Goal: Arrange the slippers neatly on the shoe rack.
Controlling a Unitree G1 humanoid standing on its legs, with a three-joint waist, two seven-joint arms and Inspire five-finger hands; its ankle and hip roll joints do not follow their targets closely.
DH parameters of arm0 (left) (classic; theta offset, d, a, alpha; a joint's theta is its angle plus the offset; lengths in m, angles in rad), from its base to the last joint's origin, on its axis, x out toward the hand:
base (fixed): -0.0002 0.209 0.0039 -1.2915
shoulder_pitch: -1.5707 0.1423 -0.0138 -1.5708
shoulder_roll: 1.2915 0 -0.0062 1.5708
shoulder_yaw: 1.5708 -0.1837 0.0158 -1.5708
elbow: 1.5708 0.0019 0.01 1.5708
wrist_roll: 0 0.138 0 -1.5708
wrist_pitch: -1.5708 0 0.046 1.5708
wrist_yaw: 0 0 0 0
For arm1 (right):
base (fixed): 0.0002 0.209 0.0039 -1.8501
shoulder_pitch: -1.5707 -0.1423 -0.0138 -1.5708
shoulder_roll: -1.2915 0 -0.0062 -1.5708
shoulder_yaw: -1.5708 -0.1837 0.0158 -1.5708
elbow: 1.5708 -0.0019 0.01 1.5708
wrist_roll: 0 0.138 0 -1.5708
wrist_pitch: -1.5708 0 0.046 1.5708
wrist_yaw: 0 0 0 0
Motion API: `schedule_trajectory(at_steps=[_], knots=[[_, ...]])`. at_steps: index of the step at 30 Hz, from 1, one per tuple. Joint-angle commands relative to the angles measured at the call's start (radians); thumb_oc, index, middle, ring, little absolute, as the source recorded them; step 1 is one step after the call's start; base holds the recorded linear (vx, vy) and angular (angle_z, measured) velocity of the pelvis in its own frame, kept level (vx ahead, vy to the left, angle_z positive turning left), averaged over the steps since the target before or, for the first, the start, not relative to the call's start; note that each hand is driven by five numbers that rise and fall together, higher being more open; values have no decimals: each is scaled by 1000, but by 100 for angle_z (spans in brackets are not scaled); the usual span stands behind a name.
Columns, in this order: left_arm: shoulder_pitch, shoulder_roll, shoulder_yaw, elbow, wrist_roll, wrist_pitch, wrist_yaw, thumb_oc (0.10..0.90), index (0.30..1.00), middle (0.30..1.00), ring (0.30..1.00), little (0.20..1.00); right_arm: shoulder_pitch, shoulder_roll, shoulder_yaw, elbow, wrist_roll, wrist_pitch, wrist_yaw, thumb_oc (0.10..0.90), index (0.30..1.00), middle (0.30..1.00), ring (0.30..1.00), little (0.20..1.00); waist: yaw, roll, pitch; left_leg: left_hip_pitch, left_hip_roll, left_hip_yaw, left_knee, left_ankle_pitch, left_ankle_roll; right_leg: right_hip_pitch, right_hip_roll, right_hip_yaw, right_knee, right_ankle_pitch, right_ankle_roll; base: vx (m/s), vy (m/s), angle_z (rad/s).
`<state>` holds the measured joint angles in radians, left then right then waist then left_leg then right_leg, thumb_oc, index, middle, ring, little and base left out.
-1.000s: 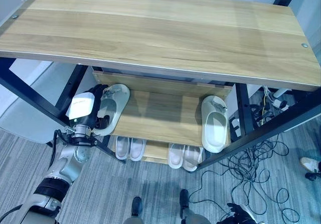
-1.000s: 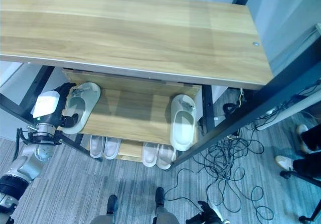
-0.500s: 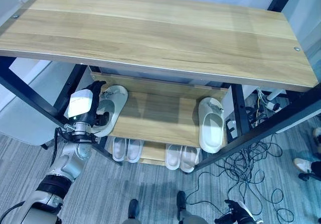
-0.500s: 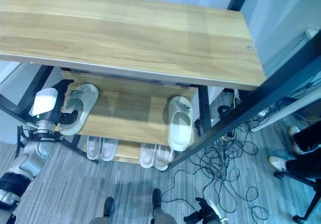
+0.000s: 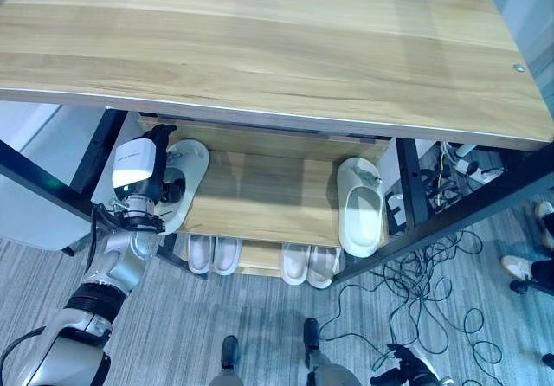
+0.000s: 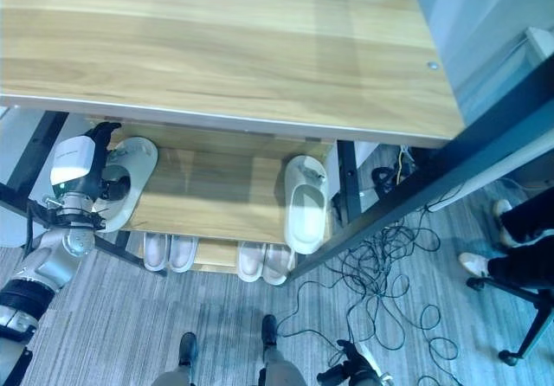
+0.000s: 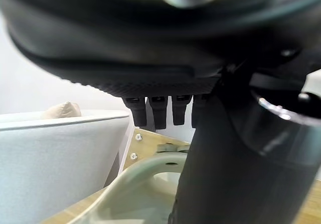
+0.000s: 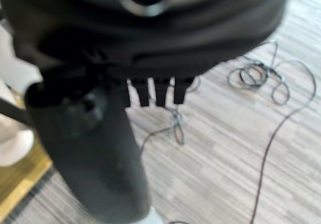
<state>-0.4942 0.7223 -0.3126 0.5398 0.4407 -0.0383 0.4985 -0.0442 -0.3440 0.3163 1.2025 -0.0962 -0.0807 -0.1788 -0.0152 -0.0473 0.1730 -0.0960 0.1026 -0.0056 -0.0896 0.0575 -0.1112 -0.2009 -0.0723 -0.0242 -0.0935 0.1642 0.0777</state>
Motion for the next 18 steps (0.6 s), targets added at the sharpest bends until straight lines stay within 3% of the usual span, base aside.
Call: schedule_trajectory(at_steps=[1, 12, 18], knots=[[-182, 71, 0, 32, -11, -19, 70, 400, 300, 300, 300, 300, 0, -53, 16, -24, 30, -15, -30, 800, 900, 900, 900, 900, -1, -5, -19, -47, -48, -3, 2, -39, 26, -18, -34, -8, 65, -89, 91, 0, 0, 0], [-172, 76, 11, 5, -37, -45, 47, 400, 300, 300, 300, 300, -2, -63, 15, -47, 37, -23, -27, 800, 900, 900, 900, 900, 2, -1, -15, -35, -50, 2, 2, -46, 26, -7, -34, -7, 60, -90, 89, 0, 0, 0], [-128, 34, 41, -79, -66, -71, 35, 400, 300, 300, 300, 300, 4, -55, 4, -45, 34, -17, -23, 800, 900, 900, 900, 900, 7, -2, -13, -17, -52, 5, 2, -53, 26, 12, -35, -10, 52, -92, 89, 0, 0, 0]])
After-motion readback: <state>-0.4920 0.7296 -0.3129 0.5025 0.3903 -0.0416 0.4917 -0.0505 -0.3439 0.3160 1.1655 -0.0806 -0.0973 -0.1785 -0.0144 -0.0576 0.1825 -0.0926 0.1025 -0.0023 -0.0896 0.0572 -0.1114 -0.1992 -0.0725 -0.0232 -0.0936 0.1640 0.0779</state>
